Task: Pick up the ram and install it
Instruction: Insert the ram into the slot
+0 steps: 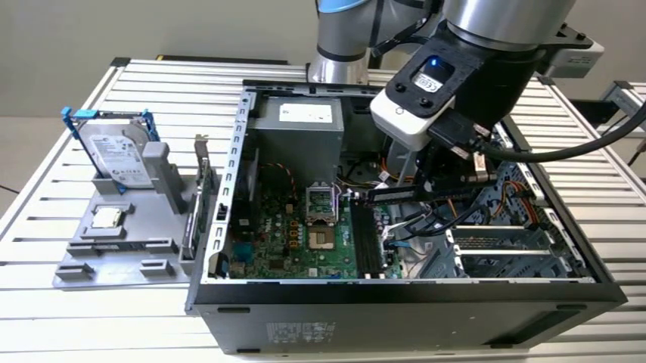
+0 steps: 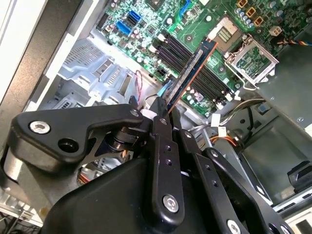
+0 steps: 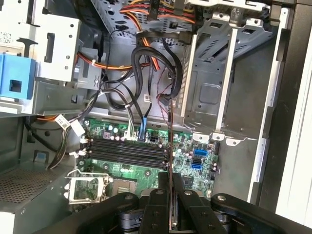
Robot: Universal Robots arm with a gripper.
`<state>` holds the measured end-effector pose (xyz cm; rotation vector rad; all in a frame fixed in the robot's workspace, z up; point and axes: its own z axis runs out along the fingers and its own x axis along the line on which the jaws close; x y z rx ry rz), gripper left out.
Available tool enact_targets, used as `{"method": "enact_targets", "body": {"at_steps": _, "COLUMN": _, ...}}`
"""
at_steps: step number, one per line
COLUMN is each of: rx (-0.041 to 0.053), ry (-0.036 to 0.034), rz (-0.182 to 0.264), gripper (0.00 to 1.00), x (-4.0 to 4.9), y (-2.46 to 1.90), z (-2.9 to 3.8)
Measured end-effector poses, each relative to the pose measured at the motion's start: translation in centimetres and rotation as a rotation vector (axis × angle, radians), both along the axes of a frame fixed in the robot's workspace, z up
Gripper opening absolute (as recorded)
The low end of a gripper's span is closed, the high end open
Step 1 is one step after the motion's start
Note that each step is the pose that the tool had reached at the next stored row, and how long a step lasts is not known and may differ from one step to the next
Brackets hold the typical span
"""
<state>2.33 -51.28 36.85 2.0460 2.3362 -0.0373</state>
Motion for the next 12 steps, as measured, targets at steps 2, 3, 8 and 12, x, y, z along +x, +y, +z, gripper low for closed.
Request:
{"method": "enact_targets", "body": {"at_steps": 2, "rx": -0.0005, "ry": 0.0, "rz": 0.008, "gripper": 0.0, "x": 0.0, "y": 0.0, "z": 0.01}}
{"method": "enact_targets", "body": {"at_steps": 3, "rx": -0.0006, "ry": 0.0001, "rz": 0.013, "gripper": 0.0, "x": 0.0, "y": 0.0, "z": 0.01}}
{"method": "enact_targets", "body": {"at_steps": 8, "rx": -0.001, "ry": 0.0, "rz": 0.037, "gripper": 0.0, "x": 0.0, "y": 0.0, "z": 0.0}}
{"method": "enact_targets", "body": {"at_steps": 12, "rx": -0.0015, "ry": 0.0, "rz": 0.058, "gripper": 0.0, "x": 0.0, "y": 0.0, "z": 0.0}}
